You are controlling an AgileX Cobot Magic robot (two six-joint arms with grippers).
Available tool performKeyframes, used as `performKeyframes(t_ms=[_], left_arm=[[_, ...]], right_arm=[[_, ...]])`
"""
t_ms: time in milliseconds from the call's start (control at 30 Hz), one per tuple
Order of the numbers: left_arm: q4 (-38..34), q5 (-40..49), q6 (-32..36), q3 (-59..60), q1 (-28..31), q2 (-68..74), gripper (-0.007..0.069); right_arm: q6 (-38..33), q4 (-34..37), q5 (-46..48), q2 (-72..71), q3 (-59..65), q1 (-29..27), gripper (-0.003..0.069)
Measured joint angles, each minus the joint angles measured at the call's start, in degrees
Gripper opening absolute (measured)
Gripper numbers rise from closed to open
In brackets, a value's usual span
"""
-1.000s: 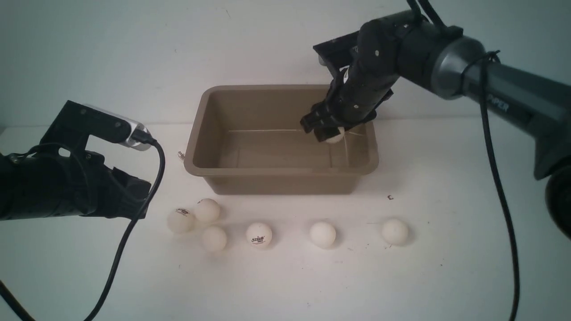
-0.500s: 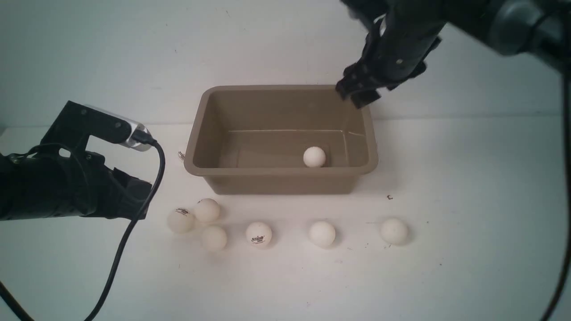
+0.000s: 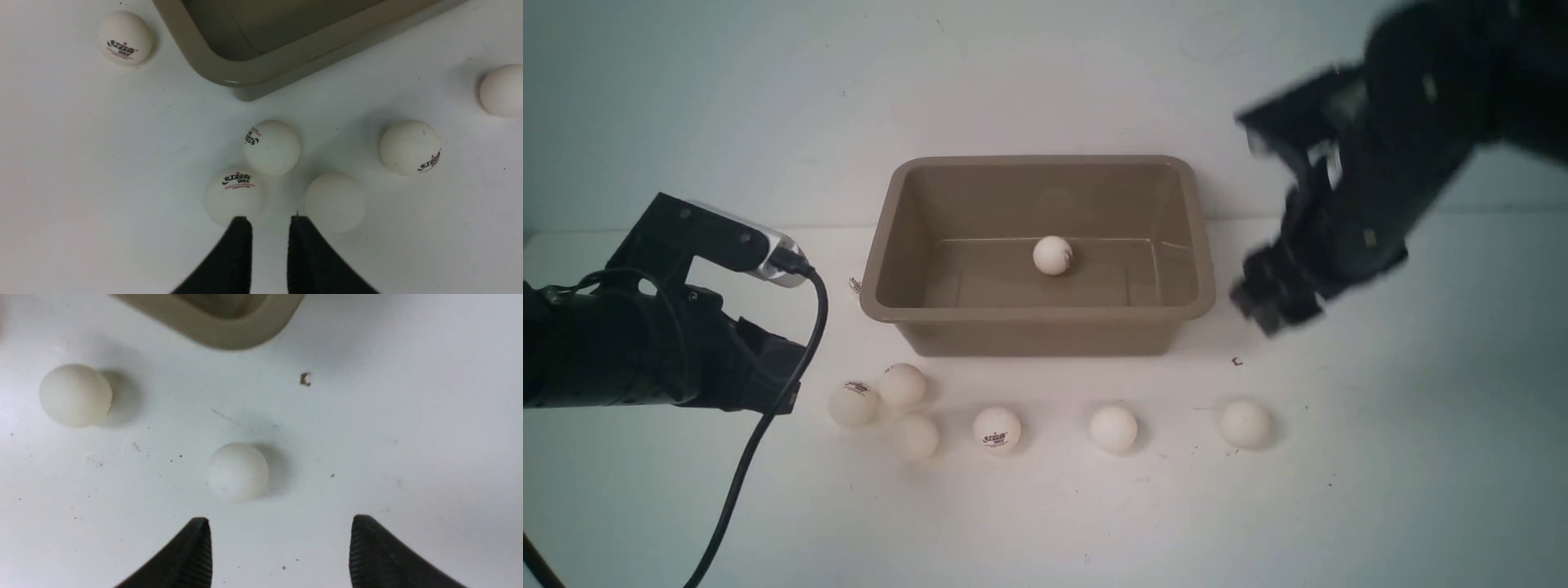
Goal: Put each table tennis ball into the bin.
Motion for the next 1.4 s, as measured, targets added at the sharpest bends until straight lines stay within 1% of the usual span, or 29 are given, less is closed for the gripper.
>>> performKeyframes(t_ms=[100,467,667,1267,1333,1400], left_arm=[[0.07,0.22,0.0,0.06,0.0,0.0,0.0115],[0.11,1.23,0.0,0.06,0.0,0.0,0.0115],[0.11,1.23,0.0,0.06,0.0,0.0,0.0115],[0.11,1.27,0.0,0.06,0.0,0.0,0.0115],[0.11,1.27,0.0,0.06,0.0,0.0,0.0115],[0.11,1.27,0.0,0.06,0.0,0.0,0.0115]], right_arm=[[1.49,0.85,-8.43,-0.42,9.02,0.0,0.0412],[1.54,1.51,-17.2,6.16,11.28,0.0,0.0412],[1.16,1.51,-18.57,6.34,10.34,0.0,0.0411],[1.14,1.95,-20.57,13.08,9.15,0.0,0.0411],[1.14,1.95,-21.03,13.94,9.09,0.0,0.0398],[1.26,1.95,-21.4,14.46,9.04,0.0,0.0365]])
